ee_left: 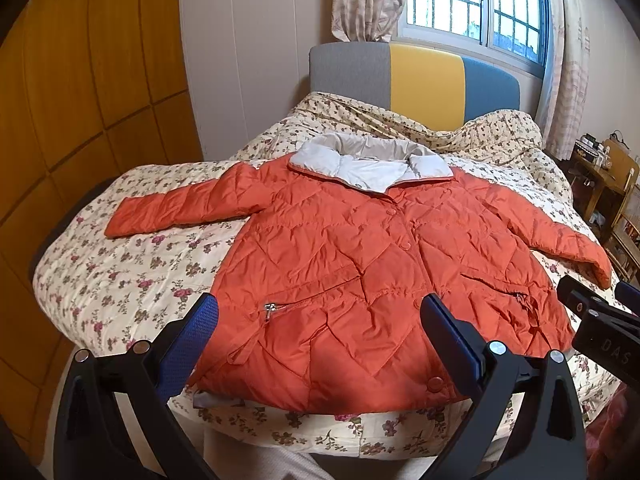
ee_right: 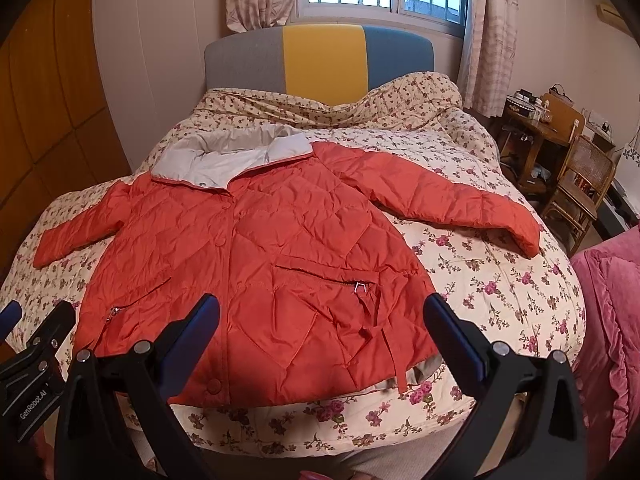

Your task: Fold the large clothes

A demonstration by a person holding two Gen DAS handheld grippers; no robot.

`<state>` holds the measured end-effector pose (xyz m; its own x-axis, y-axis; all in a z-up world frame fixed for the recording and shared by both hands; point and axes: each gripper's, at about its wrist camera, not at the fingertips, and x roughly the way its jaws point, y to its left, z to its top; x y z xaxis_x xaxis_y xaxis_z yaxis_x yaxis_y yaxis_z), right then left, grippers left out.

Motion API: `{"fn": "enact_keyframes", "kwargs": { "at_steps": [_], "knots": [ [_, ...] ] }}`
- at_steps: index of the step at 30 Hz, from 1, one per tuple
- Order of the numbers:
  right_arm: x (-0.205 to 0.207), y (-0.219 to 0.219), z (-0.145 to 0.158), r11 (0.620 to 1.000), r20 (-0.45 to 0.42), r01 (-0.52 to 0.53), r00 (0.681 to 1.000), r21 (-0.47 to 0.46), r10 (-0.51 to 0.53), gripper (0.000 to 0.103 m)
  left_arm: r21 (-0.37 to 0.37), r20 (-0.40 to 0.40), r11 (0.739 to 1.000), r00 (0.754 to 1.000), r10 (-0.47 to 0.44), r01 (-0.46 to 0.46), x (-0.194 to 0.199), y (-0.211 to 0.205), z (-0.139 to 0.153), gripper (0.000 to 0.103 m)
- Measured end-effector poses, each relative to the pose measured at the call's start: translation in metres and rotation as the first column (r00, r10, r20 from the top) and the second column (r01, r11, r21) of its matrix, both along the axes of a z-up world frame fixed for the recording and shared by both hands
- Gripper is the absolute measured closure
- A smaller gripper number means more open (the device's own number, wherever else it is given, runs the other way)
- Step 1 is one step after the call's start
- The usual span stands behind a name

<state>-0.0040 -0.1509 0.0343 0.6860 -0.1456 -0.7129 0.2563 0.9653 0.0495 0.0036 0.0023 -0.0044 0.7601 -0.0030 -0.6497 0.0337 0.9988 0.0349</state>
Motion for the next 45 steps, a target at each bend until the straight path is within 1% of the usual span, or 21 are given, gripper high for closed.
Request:
{"fn": "enact_keyframes", "kwargs": {
  "at_steps": [30,45],
  "knots": [
    [0.005,0.002,-0.007,1.000,-0.034,-0.015,0.999,0.006,0.015,0.002,0.003,-0.032,1.000,0.999,-0.009,0.009,0.002,-0.001,-0.012,0.003],
    [0.011,0.001,-0.020,1.000,-0.065,-0.021,0.998,0.014,0.022,0.002,-0.006,-0.072,1.000,0.997,-0.027,0.026,0.009,0.000,-0.023,0.003]
  ]
}}
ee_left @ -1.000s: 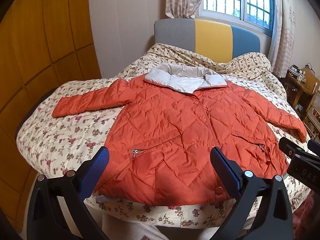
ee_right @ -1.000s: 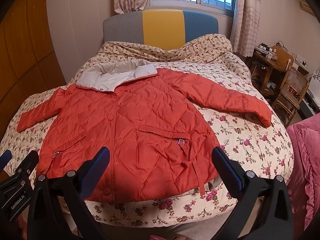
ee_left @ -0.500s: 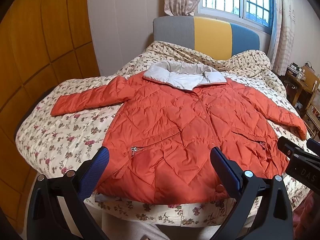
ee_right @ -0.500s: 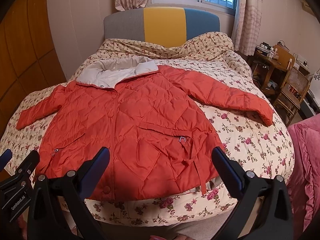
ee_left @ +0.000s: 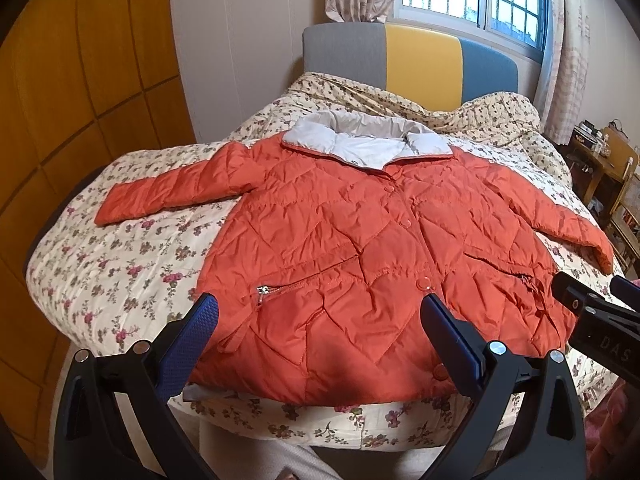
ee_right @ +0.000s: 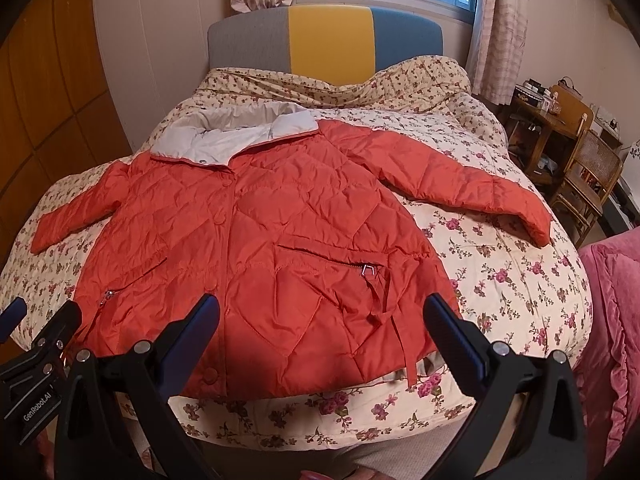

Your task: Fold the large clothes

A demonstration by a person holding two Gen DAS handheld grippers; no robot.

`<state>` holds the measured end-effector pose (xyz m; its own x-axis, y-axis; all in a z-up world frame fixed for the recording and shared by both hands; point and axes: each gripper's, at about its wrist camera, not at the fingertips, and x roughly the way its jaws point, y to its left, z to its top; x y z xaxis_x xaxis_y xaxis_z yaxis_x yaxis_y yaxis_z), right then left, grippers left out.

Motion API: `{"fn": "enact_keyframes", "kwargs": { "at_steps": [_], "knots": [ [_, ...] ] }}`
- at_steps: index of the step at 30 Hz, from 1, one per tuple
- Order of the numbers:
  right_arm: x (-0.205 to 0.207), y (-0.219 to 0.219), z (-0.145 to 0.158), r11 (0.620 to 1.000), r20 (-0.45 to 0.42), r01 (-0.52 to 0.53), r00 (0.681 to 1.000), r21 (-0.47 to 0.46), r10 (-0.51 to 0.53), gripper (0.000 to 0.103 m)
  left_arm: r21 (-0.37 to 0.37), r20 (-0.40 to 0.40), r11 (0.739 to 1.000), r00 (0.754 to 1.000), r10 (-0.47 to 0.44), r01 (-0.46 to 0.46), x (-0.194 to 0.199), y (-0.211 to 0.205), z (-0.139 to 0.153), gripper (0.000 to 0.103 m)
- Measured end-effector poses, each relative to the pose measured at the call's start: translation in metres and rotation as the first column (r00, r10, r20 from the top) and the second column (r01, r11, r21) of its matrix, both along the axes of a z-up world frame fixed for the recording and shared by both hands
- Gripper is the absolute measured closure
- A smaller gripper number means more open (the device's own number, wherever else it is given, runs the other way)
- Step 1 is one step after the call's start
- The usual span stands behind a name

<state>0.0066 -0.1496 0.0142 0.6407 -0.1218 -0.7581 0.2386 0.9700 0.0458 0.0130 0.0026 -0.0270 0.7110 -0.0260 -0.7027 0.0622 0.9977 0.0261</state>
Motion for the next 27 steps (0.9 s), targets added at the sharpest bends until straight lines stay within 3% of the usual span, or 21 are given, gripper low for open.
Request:
{"fn": "enact_keyframes", "kwargs": {
  "at_steps": [11,15,18,23,27],
  "knots": [
    [0.023,-0.007,-0.038,0.999,-0.047,-0.048,0.998,-0.001,0.048,0.002,-0.021,-0.097,0.999,0.994,-0.046,0.044,0.019,0.000,-0.036,0.003],
    [0.047,-0.017,-0.062,0.998,-0.096,-0.057,0.994,-0.018,0.055,0.002,0.013,-0.129,1.000,0.991,-0.021,0.022,0.038,0.002,-0.054,0.003],
    [0.075,-0.034,-0.073,0.998,-0.114,-0.057,0.992,-0.028,0.054,0.002,0.061,-0.157,0.998,0.988,0.003,0.007,0.065,0.003,-0.063,0.003],
    [0.126,-0.054,-0.070,0.997,-0.058,-0.033,0.998,-0.075,0.029,0.002,-0.064,-0.186,0.998,0.983,0.012,-0.024,0.125,0.020,-0.064,0.003],
    [0.184,-0.065,-0.071,0.989,-0.026,-0.026,0.999,-0.144,0.022,0.002,-0.066,-0.188,0.995,0.980,0.061,-0.074,0.181,0.024,-0.061,0.003]
  ]
}}
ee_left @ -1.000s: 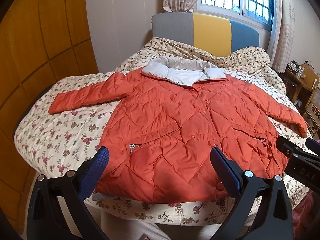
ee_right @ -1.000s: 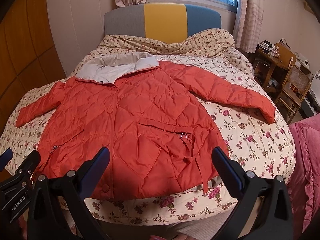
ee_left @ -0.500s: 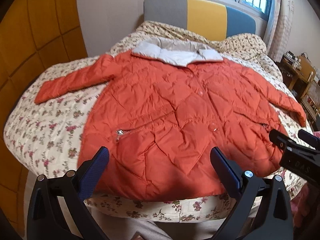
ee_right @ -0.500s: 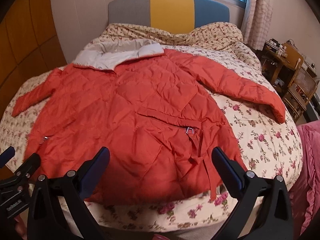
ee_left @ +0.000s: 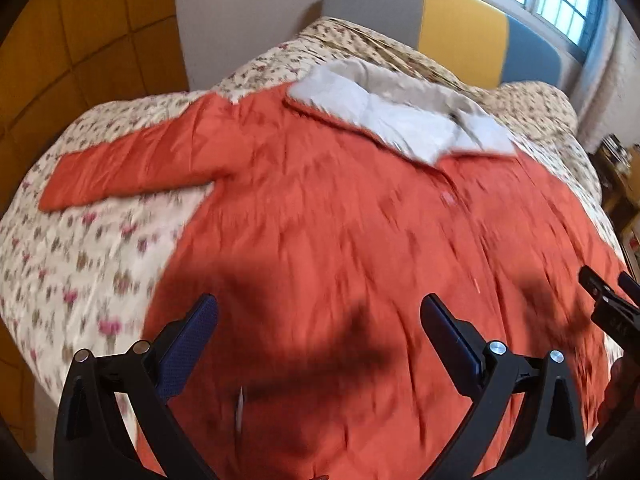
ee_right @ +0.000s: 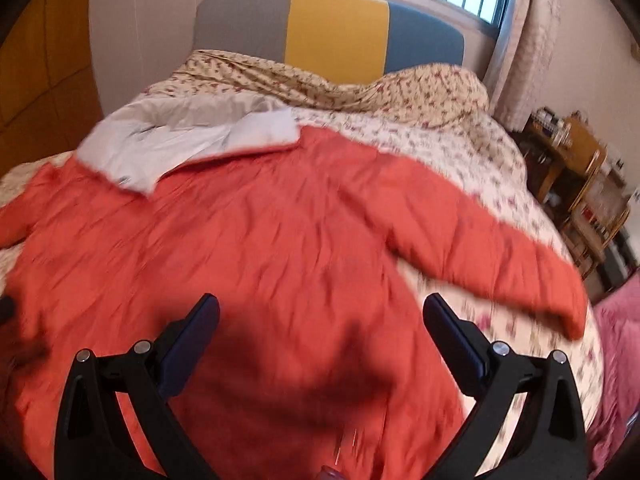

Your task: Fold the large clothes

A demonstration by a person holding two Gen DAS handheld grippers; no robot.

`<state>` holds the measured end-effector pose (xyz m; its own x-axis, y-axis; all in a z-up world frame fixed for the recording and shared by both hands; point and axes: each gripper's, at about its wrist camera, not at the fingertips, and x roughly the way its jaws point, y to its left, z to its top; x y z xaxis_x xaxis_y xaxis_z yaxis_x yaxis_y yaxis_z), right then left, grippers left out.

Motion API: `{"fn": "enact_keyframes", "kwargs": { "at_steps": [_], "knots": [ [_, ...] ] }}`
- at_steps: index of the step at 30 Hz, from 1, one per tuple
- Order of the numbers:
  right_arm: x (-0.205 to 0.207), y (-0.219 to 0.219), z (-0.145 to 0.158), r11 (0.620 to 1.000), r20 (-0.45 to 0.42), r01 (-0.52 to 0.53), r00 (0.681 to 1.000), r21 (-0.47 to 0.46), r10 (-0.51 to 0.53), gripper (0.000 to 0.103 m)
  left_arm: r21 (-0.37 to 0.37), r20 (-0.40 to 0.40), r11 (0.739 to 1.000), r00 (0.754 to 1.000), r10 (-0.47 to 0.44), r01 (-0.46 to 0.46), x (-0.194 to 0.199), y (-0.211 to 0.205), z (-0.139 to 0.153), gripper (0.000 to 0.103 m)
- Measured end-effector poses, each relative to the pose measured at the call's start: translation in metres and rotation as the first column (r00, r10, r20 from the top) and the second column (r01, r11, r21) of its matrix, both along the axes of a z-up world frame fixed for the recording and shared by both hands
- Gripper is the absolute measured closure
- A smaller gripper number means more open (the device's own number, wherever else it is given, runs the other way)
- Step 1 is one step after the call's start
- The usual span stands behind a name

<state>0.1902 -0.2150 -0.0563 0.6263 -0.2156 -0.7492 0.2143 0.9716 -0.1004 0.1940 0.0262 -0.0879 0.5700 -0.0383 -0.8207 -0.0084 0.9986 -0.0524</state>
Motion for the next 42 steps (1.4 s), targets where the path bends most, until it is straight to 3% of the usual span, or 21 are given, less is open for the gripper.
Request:
{"fn": "enact_keyframes", "kwargs": {
  "at_steps": [5,10,16,21,25,27,30,32,35,38,42],
  "knots": [
    [0.063,-0.011,-0.008,0.998,0.018,0.030,0.999,-0.047,-0.029,0.002,-0.045,0.036,0.999,0.999,0.011,-0.010,0.064,-0.001,0.003,0.003],
    [0.104,-0.017,-0.012,0.999,0.029,0.033,0.999,-0.004,-0.033,0.002,-0.057,0.048,0.998,0.998,0.034,-0.032,0.119,-0.001,-0.001,0.003],
    [0.149,-0.027,-0.016,0.995,0.043,-0.013,0.999,0.101,0.009,0.002,-0.072,0.064,0.989,0.989,0.133,-0.129,0.161,0.014,-0.011,0.003],
    [0.189,-0.038,-0.009,0.980,0.097,0.005,0.995,0.201,-0.025,0.002,-0.075,0.100,0.987,0.984,0.146,-0.139,0.190,0.016,-0.008,0.003],
    [0.228,-0.047,-0.013,0.954,0.067,0.017,0.997,0.300,-0.039,0.005,-0.029,0.102,0.986,0.981,0.166,-0.164,0.224,0.011,-0.008,0.003],
    [0.247,-0.052,-0.023,0.946,0.034,0.035,0.998,0.323,-0.048,0.020,0.002,0.104,0.987,0.982,0.157,-0.158,0.237,0.010,-0.012,0.005],
    [0.264,-0.055,-0.038,0.938,-0.018,0.033,0.999,0.344,-0.028,0.046,-0.002,0.066,0.992,0.989,0.129,-0.130,0.251,0.012,-0.028,0.032],
    [0.261,-0.056,-0.041,0.936,0.009,-0.006,1.000,0.353,0.002,0.078,-0.050,0.070,0.991,0.990,0.126,-0.123,0.249,0.017,-0.034,0.041],
    [0.243,-0.053,-0.036,0.956,0.069,-0.062,0.997,0.288,0.043,0.090,-0.101,0.097,0.986,0.985,0.144,-0.134,0.240,0.026,-0.039,0.052],
    [0.221,-0.056,-0.033,0.975,0.106,-0.056,0.994,0.215,0.033,0.093,-0.128,0.109,0.981,0.981,0.162,-0.148,0.228,0.036,-0.042,0.060],
    [0.194,-0.076,-0.043,0.974,0.107,0.025,0.993,0.226,-0.051,0.093,-0.164,0.114,0.967,0.970,0.214,-0.194,0.210,0.051,-0.049,0.062]
  ]
}}
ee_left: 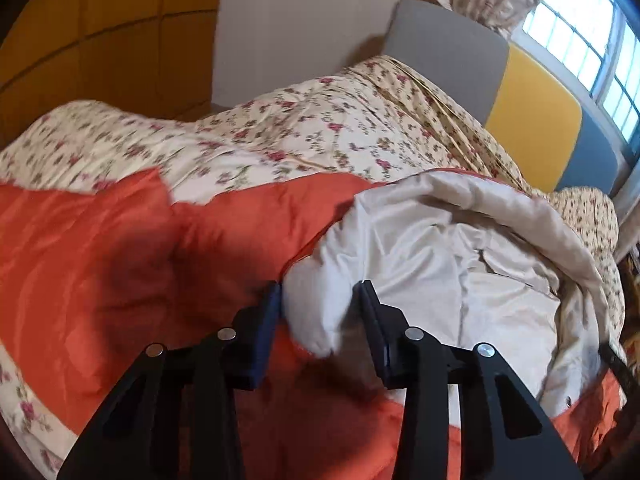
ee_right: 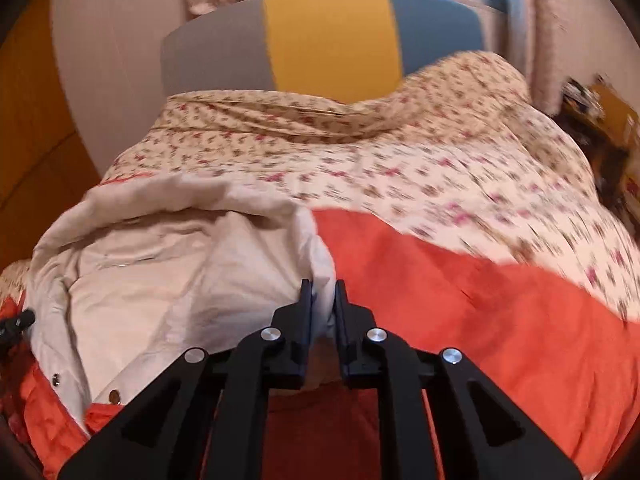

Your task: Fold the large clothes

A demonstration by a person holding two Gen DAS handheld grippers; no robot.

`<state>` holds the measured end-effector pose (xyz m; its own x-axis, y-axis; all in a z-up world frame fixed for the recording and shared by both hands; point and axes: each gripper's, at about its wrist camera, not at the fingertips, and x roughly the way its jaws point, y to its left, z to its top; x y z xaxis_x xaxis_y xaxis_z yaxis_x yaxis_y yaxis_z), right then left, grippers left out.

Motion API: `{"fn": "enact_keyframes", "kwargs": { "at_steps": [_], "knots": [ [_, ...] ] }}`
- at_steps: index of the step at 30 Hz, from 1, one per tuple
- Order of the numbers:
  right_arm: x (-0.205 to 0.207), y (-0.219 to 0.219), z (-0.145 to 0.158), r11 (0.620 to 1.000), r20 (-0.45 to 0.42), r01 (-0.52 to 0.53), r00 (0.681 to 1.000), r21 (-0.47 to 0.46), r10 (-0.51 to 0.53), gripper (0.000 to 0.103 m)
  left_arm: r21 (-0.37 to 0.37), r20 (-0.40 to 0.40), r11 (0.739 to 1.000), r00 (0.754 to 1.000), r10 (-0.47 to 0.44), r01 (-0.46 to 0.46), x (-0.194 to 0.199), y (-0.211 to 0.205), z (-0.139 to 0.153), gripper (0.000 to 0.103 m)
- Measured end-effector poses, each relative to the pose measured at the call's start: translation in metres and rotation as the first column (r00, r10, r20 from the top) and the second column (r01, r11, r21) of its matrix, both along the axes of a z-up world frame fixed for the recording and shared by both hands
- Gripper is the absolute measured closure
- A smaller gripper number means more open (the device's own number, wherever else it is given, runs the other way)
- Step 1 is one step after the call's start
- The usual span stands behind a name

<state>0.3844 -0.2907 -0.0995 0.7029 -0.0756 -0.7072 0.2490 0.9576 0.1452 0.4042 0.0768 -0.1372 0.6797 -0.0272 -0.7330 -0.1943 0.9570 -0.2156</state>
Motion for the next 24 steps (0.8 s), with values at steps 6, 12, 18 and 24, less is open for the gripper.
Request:
{"fn": "enact_keyframes", "kwargs": {
  "at_steps": [6,12,18,24],
  "knots": [
    [-0.011,-0.021,-0.023,0.995,-0.011,0.082,0.997,0.065,-0.082,0.093,-0.024,0.011,1.000,1.000,0.001,0.000,-0.017,0.010,0.000,0.060],
    [-0.021,-0.025,-0.027,0.990,0.030,0.103,0.994,0.093,-0.106,0.089,-0.052,0.152,0.994,0.983,0.106,-0.099,-0.041,0.007,0.041,0.047],
    [-0.029,-0.036,-0.029,0.978,0.056,0.137,0.988,0.157,-0.147,0.084,0.061,0.188,0.996,0.979,-0.078,0.068,0.015,-0.076,0.080,0.030],
    [-0.032,-0.040,-0.031,0.973,0.065,0.130,0.987,0.190,-0.144,0.084,0.143,0.081,0.976,0.981,-0.176,0.163,0.090,-0.143,0.067,0.030]
  ]
}}
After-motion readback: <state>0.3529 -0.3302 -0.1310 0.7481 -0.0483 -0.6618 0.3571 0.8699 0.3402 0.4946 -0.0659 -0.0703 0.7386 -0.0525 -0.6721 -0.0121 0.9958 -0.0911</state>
